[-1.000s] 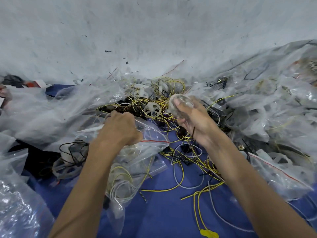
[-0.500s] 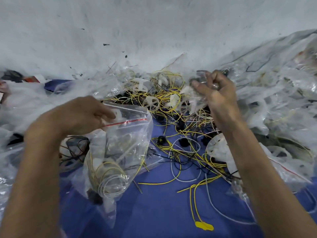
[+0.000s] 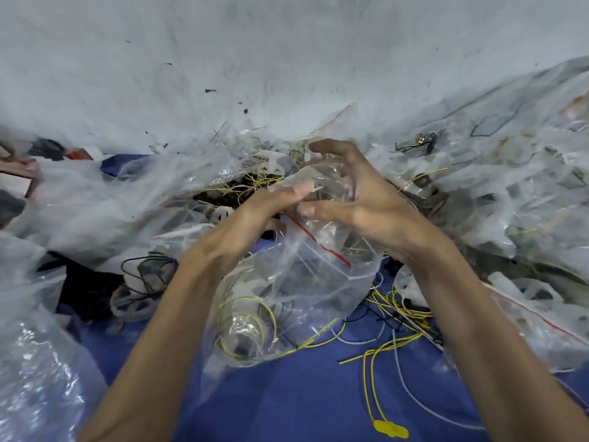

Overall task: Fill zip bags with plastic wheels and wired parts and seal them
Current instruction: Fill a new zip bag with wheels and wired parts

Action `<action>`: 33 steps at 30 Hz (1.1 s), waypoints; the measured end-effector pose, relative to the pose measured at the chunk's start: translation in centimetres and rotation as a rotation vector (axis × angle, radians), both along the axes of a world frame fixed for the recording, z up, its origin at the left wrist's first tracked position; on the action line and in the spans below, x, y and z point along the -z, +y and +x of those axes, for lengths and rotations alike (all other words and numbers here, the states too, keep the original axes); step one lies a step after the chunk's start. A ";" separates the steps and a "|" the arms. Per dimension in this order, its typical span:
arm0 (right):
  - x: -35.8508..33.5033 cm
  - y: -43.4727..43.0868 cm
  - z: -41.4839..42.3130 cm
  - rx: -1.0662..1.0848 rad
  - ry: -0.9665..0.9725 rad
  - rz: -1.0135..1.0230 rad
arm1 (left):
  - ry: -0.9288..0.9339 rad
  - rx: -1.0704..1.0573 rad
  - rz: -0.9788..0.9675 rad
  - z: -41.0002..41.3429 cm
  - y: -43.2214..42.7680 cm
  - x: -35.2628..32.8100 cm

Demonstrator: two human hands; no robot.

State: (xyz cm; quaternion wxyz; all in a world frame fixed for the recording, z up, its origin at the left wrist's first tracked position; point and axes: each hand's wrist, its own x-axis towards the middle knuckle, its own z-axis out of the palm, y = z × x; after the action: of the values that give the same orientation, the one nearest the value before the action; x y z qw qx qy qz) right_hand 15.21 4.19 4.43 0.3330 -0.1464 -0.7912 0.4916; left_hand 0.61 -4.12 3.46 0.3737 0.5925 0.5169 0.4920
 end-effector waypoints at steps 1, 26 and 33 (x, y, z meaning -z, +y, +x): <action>0.0 0.1 0.0 -0.002 -0.053 0.018 | 0.067 -0.005 0.047 -0.2 -0.1 0.3; -0.4 0.7 1.4 -0.065 -0.322 0.070 | 0.314 -0.285 -0.118 0.4 0.1 -0.7; -1.7 2.3 3.3 0.211 0.063 -0.055 | 0.655 -0.534 -0.034 -1.4 -0.1 -1.0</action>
State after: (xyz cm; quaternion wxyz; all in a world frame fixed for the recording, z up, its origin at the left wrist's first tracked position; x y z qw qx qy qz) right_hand 18.49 6.48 6.15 0.4032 -0.2224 -0.7469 0.4796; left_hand -0.79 -4.26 4.47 0.0588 0.5566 0.7517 0.3488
